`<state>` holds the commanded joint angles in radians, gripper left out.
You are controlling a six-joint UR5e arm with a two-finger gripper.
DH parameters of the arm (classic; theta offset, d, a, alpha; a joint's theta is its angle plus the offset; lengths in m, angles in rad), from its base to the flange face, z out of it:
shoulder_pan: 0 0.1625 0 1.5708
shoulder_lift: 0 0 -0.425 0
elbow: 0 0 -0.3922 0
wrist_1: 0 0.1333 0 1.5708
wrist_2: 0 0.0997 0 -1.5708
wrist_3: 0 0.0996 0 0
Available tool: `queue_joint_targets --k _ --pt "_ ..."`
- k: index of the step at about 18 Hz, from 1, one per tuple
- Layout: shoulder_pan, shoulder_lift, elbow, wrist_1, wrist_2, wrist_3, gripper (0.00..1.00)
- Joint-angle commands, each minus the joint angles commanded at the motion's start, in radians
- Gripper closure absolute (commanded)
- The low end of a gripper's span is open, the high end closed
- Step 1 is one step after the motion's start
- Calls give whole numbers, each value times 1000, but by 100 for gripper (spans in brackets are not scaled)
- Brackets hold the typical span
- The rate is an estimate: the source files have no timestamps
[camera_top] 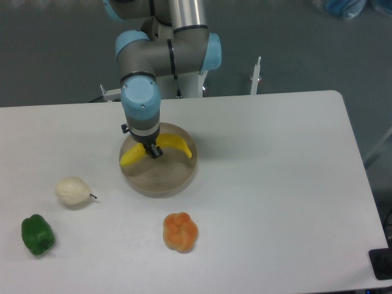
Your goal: Place bananas on a plate
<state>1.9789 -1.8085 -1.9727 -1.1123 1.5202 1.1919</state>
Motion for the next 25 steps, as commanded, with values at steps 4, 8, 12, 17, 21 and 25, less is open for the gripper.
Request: queue_joint_targets --k 4,8,12,17,21,25 --pt "-2 -8 0 23 -5 3 51" --pt "2 -6 34 22 6 -2 0" --pt "38 26 55 22 38 -2 0" --pt "251 -15 248 28 48 37 0" --pt "339 -136 411 14 58 170 0" --pt "415 -261 535 9 69 282 0"
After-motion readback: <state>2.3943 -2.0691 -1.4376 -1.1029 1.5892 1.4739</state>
